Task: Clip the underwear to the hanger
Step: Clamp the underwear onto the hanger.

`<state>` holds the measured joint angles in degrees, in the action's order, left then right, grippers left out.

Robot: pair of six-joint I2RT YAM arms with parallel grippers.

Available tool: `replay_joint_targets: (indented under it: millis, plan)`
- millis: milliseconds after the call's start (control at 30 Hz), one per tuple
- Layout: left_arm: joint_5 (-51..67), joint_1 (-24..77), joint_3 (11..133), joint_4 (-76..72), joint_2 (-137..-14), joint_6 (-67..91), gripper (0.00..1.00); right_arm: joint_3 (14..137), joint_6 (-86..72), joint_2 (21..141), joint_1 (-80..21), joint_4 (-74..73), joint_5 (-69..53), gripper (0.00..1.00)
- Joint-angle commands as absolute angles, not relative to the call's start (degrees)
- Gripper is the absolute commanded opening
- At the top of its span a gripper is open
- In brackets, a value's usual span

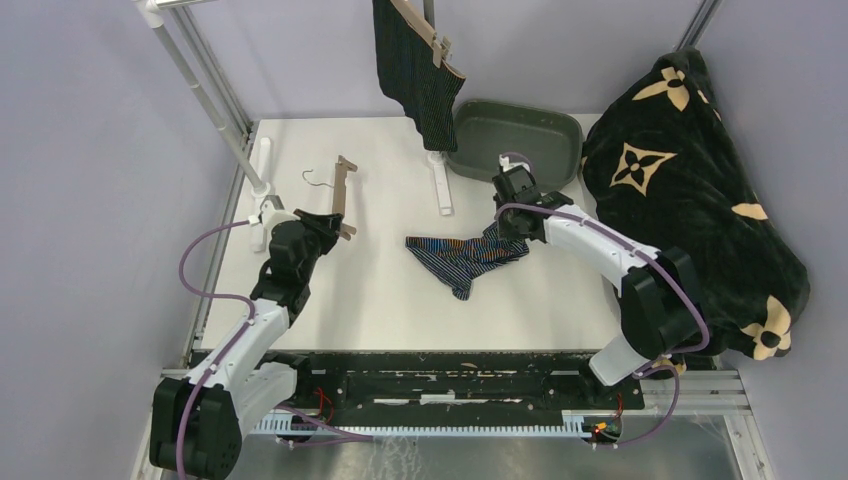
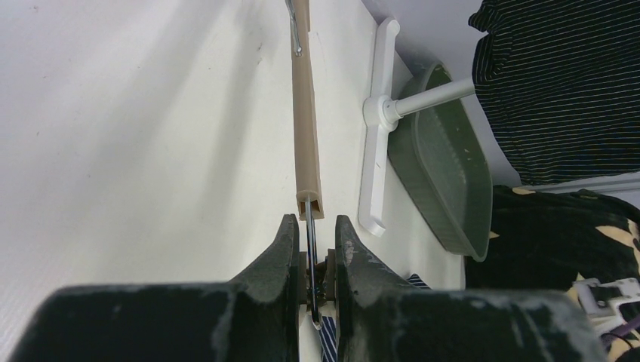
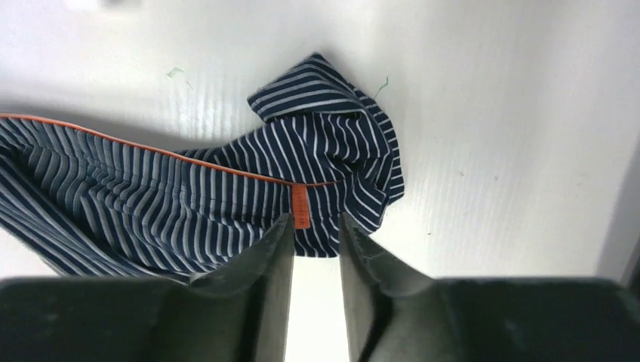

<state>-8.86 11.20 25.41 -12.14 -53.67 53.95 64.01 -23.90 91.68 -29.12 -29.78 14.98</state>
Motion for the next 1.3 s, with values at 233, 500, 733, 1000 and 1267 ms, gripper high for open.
replay_joint_targets:
  millis: [233,500,733,1000,1267]
  plan:
    - [-9.4,10.8,25.7,-16.8,-53.1,53.0,0.03,67.7,-25.8,89.0,-35.2,-25.7,11.7,0.7]
    - [-9.8,10.8,25.5,-16.4,-52.6,52.8,0.03,70.3,-32.5,97.3,-40.6,-19.4,12.6,0.73]
    - [-9.8,10.8,25.7,-16.4,-53.0,52.5,0.03,75.8,-32.0,105.7,-42.4,-18.8,13.8,0.75]
    - [-10.2,10.9,25.9,-16.4,-53.5,52.1,0.03,80.6,-31.3,111.4,-42.5,-20.6,16.3,0.82]
    - [-10.0,10.8,25.9,-16.7,-54.0,52.1,0.03,83.8,-32.2,116.1,-42.6,-23.4,17.8,0.83]
